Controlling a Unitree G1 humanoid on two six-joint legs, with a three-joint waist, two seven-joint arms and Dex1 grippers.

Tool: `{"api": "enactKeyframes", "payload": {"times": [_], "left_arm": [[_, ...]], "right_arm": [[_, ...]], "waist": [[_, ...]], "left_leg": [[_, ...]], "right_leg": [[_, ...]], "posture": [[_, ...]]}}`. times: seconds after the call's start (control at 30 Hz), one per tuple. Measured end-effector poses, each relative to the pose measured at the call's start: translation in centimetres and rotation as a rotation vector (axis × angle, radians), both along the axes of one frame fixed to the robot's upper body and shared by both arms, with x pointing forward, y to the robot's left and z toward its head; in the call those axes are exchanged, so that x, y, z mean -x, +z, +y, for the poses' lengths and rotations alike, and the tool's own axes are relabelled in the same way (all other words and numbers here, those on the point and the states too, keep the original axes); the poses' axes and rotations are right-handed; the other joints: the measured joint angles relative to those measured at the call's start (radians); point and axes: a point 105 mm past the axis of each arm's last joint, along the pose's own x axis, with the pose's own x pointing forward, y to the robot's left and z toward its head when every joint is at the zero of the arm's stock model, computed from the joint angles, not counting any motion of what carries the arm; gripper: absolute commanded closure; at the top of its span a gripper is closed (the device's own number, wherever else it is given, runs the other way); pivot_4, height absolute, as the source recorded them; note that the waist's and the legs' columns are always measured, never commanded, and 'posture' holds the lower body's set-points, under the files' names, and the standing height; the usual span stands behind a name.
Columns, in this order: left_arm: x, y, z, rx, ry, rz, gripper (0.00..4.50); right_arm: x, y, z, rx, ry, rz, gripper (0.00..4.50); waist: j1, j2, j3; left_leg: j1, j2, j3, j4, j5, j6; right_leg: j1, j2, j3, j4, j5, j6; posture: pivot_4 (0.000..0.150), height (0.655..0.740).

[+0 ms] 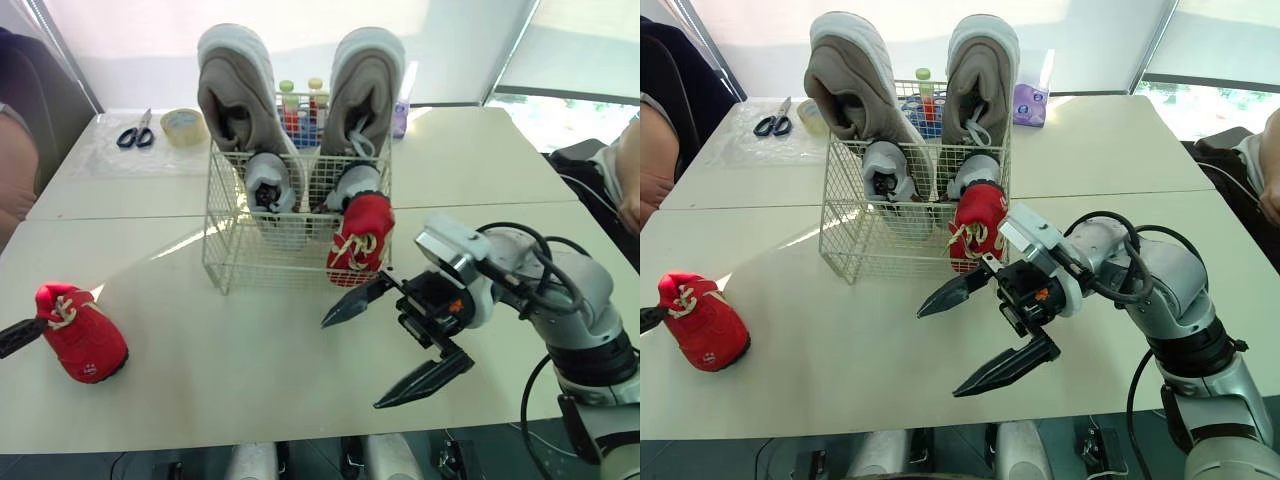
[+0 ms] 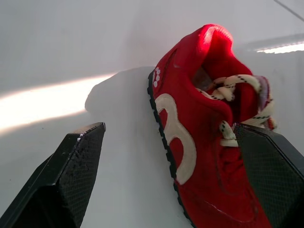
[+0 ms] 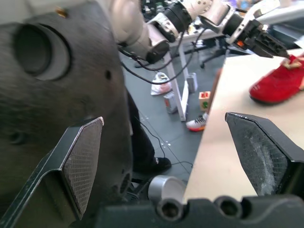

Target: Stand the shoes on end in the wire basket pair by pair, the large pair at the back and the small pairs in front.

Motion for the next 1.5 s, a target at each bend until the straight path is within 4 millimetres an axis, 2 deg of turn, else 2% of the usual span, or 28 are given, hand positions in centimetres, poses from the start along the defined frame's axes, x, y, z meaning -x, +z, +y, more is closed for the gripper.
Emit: {"api": "enactKeyframes", "payload": {"times": [0.2,0.3,0.53,0.63,0.77,0.83,0.87,0.9,0.97,1.03,1.07,1.17,1.23,1.27,1.37,1.43,1.5], "left_arm": [[-1.7,-0.3,-0.8,0.007,-0.030,-0.015,0.05],[-2.0,-1.0,-0.6,-0.008,-0.019,0.018,0.92],[-2.1,-1.5,-0.6,-0.011,-0.027,0.034,4.33],[-2.5,-1.1,-0.8,0.019,-0.016,0.006,4.42],[-2.9,2.6,0.7,-0.019,0.041,-0.099,4.42],[-3.5,6.7,0.9,-0.113,0.035,-0.211,4.42],[-4.0,9.9,0.4,-0.204,0.015,-0.324,4.42],[-4.3,12.2,-0.1,-0.275,0.001,-0.417,4.42],[-4.8,18.1,-2.7,-0.439,-0.052,-0.677,4.42],[-5.5,21.7,-6.1,-0.530,-0.131,-0.849,4.42],[-6.1,23.4,-9.2,-0.575,-0.213,-0.955,4.42],[-7.5,24.4,-15.5,-0.578,-0.401,-1.110,4.42],[-9.1,24.9,-20.2,-0.502,-0.528,-1.227,4.42],[-9.4,25.4,-21.9,-0.484,-0.562,-1.281,4.42],[-9.5,26.0,-24.5,-0.512,-0.582,-1.384,4.42],[-9.6,25.3,-25.3,-0.516,-0.557,-1.417,4.42],[-9.8,23.8,-25.4,-0.489,-0.495,-1.415,4.42]], "right_arm": [[-0.5,-0.2,0.5,-0.009,-0.045,-0.007,0.00],[-0.7,-0.2,0.7,-0.014,-0.063,-0.008,0.00],[-1.1,-0.2,0.9,-0.018,-0.105,-0.016,0.00],[-1.3,-0.2,0.9,-0.016,-0.116,-0.024,0.00],[-1.9,-0.1,0.7,-0.021,-0.152,-0.026,0.00],[-2.1,0.2,0.5,-0.029,-0.172,-0.031,0.00],[-2.4,0.6,0.5,-0.036,-0.184,-0.034,0.00],[-2.5,0.9,0.4,-0.045,-0.193,-0.037,0.00],[-3.2,2.3,0.1,-0.082,-0.226,-0.032,0.00],[-4.2,4.5,-0.6,-0.147,-0.273,-0.029,0.00],[-4.8,6.3,-1.0,-0.197,-0.301,-0.045,0.00],[-5.1,8.4,-1.8,-0.259,-0.325,-0.062,0.00],[-5.2,8.9,-2.1,-0.256,-0.330,-0.036,0.00],[-5.1,9.0,-2.1,-0.242,-0.323,-0.031,0.00],[-5.0,8.9,-2.7,-0.194,-0.344,-0.017,0.00],[-5.0,9.3,-3.5,-0.178,-0.385,-0.012,0.00],[-4.7,10.1,-4.2,-0.185,-0.418,0.002,0.00]], "waist": [[0.000,0.000,0.000],[0.000,0.000,0.000],[-0.003,0.000,0.000],[0.001,0.000,0.000],[0.002,-0.002,-0.001],[0.004,-0.003,-0.001],[0.005,-0.003,-0.001],[0.005,-0.003,-0.001],[0.004,-0.002,-0.001],[0.006,-0.002,-0.001],[0.008,-0.002,0.000],[0.007,-0.001,-0.001],[0.010,-0.001,-0.001],[0.008,-0.002,-0.001],[-0.003,-0.001,0.000],[-0.001,0.000,0.000],[0.003,0.000,0.000]], "left_leg": [[0.000,0.000,0.000,0.000,0.000,0.000],[0.000,0.000,0.000,0.000,0.000,0.000],[0.000,0.000,0.000,-0.001,0.000,0.000],[0.000,0.000,0.000,-0.001,0.000,0.000],[-0.001,0.000,0.000,0.000,0.000,0.000],[-0.002,0.000,0.000,0.000,0.000,0.000],[-0.002,-0.001,0.000,0.000,0.000,0.000],[-0.002,-0.001,0.000,0.000,0.000,0.000],[-0.002,-0.002,0.001,0.000,0.000,0.000],[-0.001,-0.002,0.001,0.000,0.000,0.000],[-0.001,-0.002,0.001,0.000,0.001,0.000],[0.000,-0.002,0.001,0.000,0.002,0.003],[-0.001,-0.002,0.001,0.002,0.003,0.004],[-0.002,-0.001,0.001,0.003,0.003,0.004],[0.000,0.000,0.006,0.003,0.003,0.005],[0.001,0.001,0.006,0.003,0.003,0.005],[0.001,0.002,0.005,0.003,0.003,0.005]], "right_leg": [[0.000,0.000,0.000,0.000,0.000,0.000],[0.000,0.000,0.000,0.000,0.000,0.000],[-0.001,0.000,0.000,0.001,0.000,0.000],[-0.001,0.000,-0.001,0.001,0.000,0.000],[-0.001,-0.001,-0.001,0.000,0.000,0.000],[-0.001,-0.001,-0.002,0.000,0.000,0.000],[-0.001,-0.002,-0.002,0.000,0.000,0.000],[-0.001,-0.003,-0.002,0.000,0.000,0.000],[0.004,-0.003,-0.002,0.000,0.000,0.000],[0.005,-0.004,-0.003,0.000,0.001,0.000],[0.005,-0.004,-0.003,0.000,0.001,0.000],[0.008,-0.003,-0.005,0.000,0.003,0.004],[0.008,-0.001,-0.007,0.001,0.005,0.008],[0.008,0.000,-0.007,0.000,0.006,0.008],[0.007,0.004,-0.005,0.000,0.006,0.010],[0.007,0.006,-0.006,0.001,0.006,0.010],[0.007,0.006,-0.005,0.001,0.006,0.010]], "posture": [[0.150,0.7400],[0.150,0.7400],[0.150,0.7400],[0.150,0.7400],[0.150,0.7400],[0.150,0.7400],[0.150,0.7400],[0.150,0.7400],[0.150,0.7400],[0.150,0.7400],[0.150,0.7400],[0.150,0.7400],[0.150,0.7400],[0.150,0.7400],[0.150,0.7400],[0.150,0.7400],[0.150,0.7400]]}}
